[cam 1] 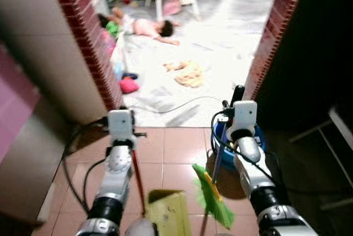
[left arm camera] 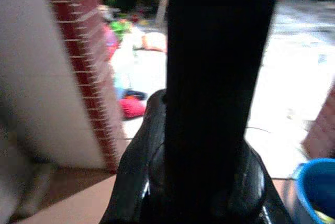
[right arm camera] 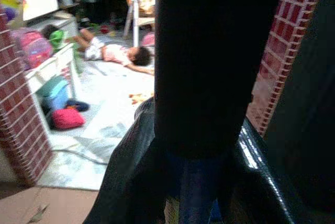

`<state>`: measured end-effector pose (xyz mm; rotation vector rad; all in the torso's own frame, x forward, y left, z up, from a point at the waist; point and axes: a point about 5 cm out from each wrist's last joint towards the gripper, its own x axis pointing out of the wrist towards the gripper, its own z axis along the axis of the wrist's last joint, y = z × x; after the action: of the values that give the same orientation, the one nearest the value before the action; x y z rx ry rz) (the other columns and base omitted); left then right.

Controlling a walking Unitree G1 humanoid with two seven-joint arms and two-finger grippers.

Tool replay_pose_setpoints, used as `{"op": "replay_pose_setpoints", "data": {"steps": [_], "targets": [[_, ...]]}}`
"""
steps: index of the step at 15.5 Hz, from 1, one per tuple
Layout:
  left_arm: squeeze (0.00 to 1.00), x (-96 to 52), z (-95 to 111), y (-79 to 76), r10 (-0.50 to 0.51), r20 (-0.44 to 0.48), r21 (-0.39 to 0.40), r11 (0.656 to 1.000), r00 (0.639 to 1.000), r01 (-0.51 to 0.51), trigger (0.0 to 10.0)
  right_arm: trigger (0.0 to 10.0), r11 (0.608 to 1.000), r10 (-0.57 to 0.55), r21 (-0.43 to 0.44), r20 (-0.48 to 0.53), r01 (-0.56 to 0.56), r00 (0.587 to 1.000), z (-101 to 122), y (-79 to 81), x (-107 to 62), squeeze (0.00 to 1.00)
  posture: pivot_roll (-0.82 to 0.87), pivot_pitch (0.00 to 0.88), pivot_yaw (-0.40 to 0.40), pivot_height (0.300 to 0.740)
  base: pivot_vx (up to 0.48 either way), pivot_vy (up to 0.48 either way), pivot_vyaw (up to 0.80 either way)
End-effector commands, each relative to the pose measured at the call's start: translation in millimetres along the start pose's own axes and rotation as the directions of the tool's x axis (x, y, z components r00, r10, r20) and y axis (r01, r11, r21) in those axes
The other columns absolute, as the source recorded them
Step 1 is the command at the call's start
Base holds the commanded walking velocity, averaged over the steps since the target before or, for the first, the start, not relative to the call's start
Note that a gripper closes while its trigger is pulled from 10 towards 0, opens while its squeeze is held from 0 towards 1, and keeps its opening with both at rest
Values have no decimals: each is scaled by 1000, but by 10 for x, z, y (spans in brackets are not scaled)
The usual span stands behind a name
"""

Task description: Sweep floor

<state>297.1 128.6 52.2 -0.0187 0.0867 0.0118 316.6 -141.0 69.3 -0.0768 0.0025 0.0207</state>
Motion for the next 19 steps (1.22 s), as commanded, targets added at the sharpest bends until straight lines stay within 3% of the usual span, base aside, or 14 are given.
{"op": "replay_pose_setpoints", "data": {"steps": [1, 7, 19], "targets": [[0, 31, 39, 36, 1, -3, 9, 1000, 1000, -1, 10000, 10000, 1000, 22, 4, 9, -22, 1000, 47, 84, 47, 0, -18, 0, 28, 731, 0, 480, -587], [0, -1, 89, -57, 3, 12, -8, 1000, 1000, -2, 10000, 10000, 999, 51, -11, 16, -50, 999, 74, 96, 70, 0, 0, 0, -15, 731, 0, 480, -75], [0, -73, 67, -258, -87, 16, 2, 996, 996, 87, 10000, 10000, 998, 62, -19, 16, -62, 998, 74, 85, 74, 0, -10, 0, -29, 731, 0, 0, 0]]}}
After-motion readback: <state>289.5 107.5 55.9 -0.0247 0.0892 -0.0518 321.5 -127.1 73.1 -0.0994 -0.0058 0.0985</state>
